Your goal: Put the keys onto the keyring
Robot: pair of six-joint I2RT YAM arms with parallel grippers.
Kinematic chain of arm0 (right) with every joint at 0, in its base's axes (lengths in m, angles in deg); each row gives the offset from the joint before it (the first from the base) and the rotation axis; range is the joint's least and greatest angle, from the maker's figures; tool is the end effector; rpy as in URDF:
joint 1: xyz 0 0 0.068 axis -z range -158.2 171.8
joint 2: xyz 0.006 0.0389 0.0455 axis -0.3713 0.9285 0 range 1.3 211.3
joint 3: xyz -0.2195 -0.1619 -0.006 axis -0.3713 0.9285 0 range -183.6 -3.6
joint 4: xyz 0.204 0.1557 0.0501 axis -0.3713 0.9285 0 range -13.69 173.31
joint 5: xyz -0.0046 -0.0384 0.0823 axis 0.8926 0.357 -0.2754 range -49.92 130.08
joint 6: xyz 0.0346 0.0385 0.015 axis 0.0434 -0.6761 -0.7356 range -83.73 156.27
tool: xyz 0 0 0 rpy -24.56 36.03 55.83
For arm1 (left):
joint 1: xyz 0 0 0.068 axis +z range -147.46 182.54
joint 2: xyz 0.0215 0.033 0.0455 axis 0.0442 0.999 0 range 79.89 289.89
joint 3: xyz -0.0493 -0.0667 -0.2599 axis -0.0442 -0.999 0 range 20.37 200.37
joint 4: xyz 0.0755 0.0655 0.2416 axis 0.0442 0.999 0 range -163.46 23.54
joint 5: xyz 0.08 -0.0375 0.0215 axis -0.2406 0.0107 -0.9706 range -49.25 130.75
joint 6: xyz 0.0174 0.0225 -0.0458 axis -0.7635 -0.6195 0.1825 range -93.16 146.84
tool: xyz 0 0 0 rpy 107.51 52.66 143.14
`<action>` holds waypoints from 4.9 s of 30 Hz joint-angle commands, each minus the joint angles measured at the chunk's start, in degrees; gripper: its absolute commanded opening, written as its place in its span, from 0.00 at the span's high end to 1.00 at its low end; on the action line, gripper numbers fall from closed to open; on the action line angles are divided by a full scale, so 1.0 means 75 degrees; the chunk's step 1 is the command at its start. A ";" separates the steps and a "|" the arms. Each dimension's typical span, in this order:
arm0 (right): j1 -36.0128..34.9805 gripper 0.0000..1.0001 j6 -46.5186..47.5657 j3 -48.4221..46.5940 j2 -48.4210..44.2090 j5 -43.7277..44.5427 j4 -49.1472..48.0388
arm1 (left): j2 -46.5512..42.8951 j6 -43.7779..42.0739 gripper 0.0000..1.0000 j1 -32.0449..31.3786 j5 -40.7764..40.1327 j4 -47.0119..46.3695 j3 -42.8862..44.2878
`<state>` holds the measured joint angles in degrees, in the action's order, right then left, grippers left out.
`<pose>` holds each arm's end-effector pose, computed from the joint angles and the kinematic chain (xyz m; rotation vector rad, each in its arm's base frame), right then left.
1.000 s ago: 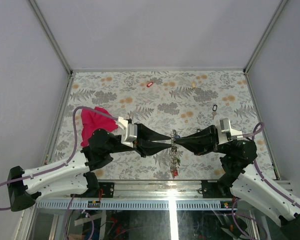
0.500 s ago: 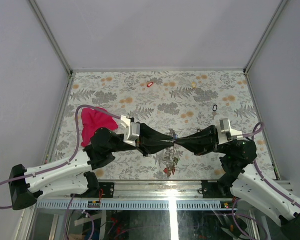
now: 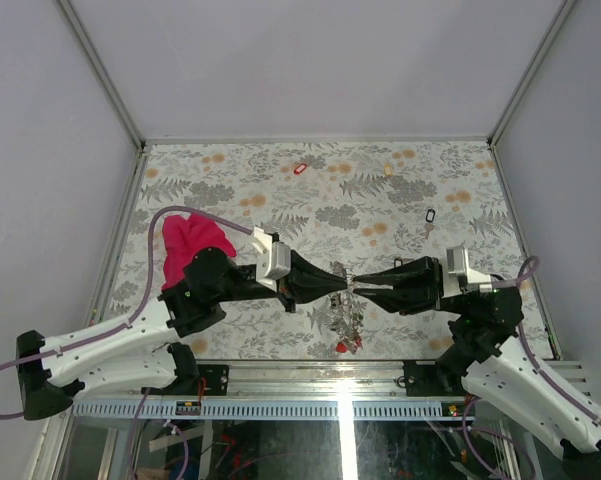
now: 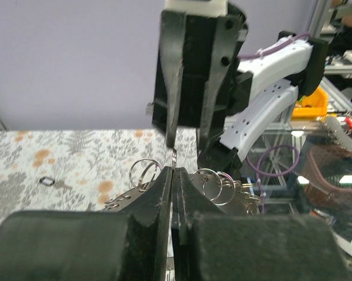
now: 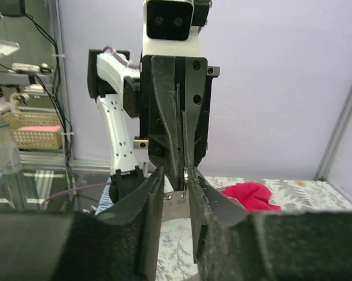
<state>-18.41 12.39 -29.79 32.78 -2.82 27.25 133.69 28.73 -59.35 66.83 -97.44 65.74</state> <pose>0.0735 0.0937 0.3577 -0.8744 0.7133 1.3085 0.0886 -0.1991 0.3784 1.0497 0.9804 -1.2254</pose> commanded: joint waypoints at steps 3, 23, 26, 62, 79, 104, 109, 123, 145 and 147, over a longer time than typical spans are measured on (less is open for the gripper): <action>-0.0042 0.66 0.1961 -0.0703 -0.1165 0.0817 0.2520 | -0.0286 -0.1033 1.00 -0.0041 -0.0386 0.3165 0.1302; -0.0034 0.65 0.3183 -0.0316 -0.1914 0.1550 0.5246 | 0.2815 -0.1966 1.00 -0.0182 -0.2848 1.0495 0.5461; -0.0042 0.68 0.3204 -0.0227 -0.1970 0.1600 0.5451 | 0.3338 -0.1859 1.00 -0.0251 -0.3296 1.1228 0.5905; -0.0039 0.42 0.2068 0.0715 -0.1043 0.1765 0.3581 | 0.2892 0.0469 1.00 -0.0697 -0.4415 0.8738 0.4883; -0.0042 0.67 0.4244 -0.0544 -0.0530 -0.0580 0.4971 | 0.1727 -0.2002 1.00 -0.0910 -0.1993 0.8005 0.3994; -0.0042 0.72 0.3387 -0.0738 0.0484 -0.1345 0.3833 | 0.2010 -0.2362 1.00 -0.1189 -0.2145 0.7978 0.4126; -0.0042 0.73 0.3270 -0.0721 0.0544 -0.1451 0.3807 | 0.2049 -0.2308 1.00 -0.1204 -0.2244 0.7974 0.4193; -0.0040 0.73 0.3287 -0.0692 0.0701 -0.1447 0.3916 | 0.2082 -0.2187 1.00 -0.1211 -0.2379 0.7979 0.4275; -0.0053 1.00 0.2639 -0.0430 0.0462 -0.1244 0.3163 | 0.1634 -0.1842 0.78 -0.1251 -0.2757 0.7471 0.4075; -0.0046 1.00 0.2158 -0.0208 0.0274 -0.1061 0.2565 | 0.1162 -0.1748 0.70 -0.1253 -0.2723 0.6987 0.3690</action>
<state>-18.41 34.99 -32.31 38.18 -12.91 58.27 148.64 13.41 -68.36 47.58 -34.39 95.59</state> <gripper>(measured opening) 0.014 0.242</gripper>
